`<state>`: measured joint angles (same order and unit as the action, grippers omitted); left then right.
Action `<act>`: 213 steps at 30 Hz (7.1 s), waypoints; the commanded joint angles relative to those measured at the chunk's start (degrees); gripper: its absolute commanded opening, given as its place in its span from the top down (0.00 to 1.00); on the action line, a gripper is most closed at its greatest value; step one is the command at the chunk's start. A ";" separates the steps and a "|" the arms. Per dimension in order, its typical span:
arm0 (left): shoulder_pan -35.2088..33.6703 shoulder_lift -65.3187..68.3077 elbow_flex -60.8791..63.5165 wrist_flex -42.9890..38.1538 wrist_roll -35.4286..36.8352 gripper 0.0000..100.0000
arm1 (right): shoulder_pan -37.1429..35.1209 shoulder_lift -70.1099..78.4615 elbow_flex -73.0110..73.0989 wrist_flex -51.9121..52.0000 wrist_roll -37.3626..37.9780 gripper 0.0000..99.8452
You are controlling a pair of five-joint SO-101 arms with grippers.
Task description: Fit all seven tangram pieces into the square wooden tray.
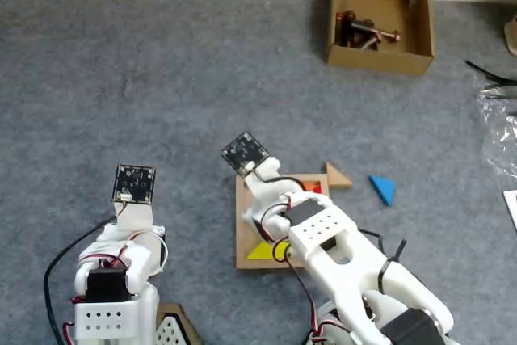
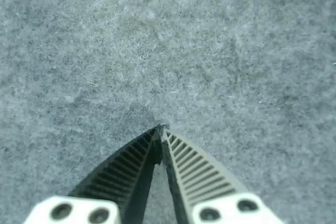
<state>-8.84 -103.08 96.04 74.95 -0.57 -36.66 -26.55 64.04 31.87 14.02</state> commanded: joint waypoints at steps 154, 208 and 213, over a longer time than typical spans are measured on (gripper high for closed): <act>-0.57 0.13 1.19 0.26 0.26 0.99 | 12.53 0.66 6.02 -14.81 3.25 0.99; -0.57 0.13 1.19 0.26 0.26 0.99 | 22.46 0.66 -0.31 -11.74 3.08 0.99; -0.57 0.13 1.19 0.26 0.26 0.99 | 24.48 0.57 -0.48 -11.65 2.99 0.99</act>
<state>-8.84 -103.08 96.04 74.95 -0.57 -14.07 -25.49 65.27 21.76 16.84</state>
